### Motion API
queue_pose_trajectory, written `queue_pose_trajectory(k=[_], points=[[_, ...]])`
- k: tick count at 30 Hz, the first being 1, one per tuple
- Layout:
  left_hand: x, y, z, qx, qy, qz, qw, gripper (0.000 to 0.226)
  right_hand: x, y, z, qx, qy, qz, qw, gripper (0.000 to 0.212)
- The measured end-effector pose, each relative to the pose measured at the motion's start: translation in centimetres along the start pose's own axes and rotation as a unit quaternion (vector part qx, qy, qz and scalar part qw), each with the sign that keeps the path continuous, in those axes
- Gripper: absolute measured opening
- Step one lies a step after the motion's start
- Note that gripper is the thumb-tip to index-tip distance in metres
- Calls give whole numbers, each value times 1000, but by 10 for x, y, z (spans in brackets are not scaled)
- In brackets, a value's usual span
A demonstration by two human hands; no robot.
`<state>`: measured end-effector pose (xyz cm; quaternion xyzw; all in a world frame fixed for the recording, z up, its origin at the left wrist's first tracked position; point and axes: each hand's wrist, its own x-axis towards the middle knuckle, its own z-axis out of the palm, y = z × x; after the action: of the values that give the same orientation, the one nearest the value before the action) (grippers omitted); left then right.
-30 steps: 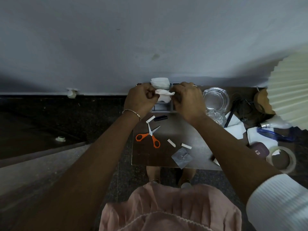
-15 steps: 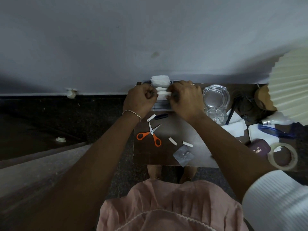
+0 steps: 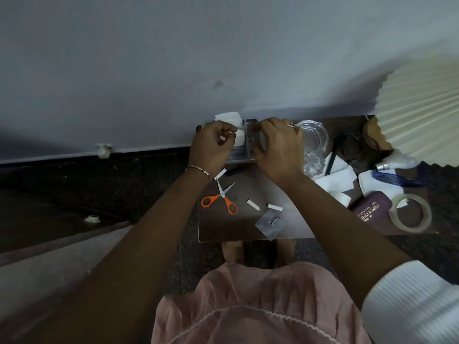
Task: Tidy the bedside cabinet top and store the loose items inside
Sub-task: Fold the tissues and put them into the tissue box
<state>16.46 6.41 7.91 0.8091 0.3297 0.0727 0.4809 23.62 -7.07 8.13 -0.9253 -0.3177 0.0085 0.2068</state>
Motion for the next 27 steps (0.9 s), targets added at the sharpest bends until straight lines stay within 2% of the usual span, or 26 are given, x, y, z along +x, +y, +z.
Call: queue_pose_trajectory(k=[5, 10, 15, 19, 22, 24, 27], points=[[-26, 48, 23, -41, -38, -4, 998, 14, -28, 13, -39, 26, 56, 56, 996, 20], [-68, 75, 62, -28, -29, -24, 999, 6, -79, 41, -58, 5, 83, 99, 992, 17], [-115, 78, 113, -15, -11, -63, 998, 22, -136, 86, -76, 20, 61, 136, 989, 15], [-146, 74, 152, -22, -27, -101, 994, 28, -180, 128, -89, 23, 29, 162, 986, 19], [-159, 66, 179, -17, -53, -123, 991, 23, -201, 156, -94, 17, -24, 180, 983, 23], [-163, 64, 195, -13, -73, -134, 988, 11, -206, 172, -94, 16, -68, 180, 981, 25], [-162, 61, 215, -18, -59, -160, 985, 8, -201, 193, -91, 3, -115, 152, 982, 30]])
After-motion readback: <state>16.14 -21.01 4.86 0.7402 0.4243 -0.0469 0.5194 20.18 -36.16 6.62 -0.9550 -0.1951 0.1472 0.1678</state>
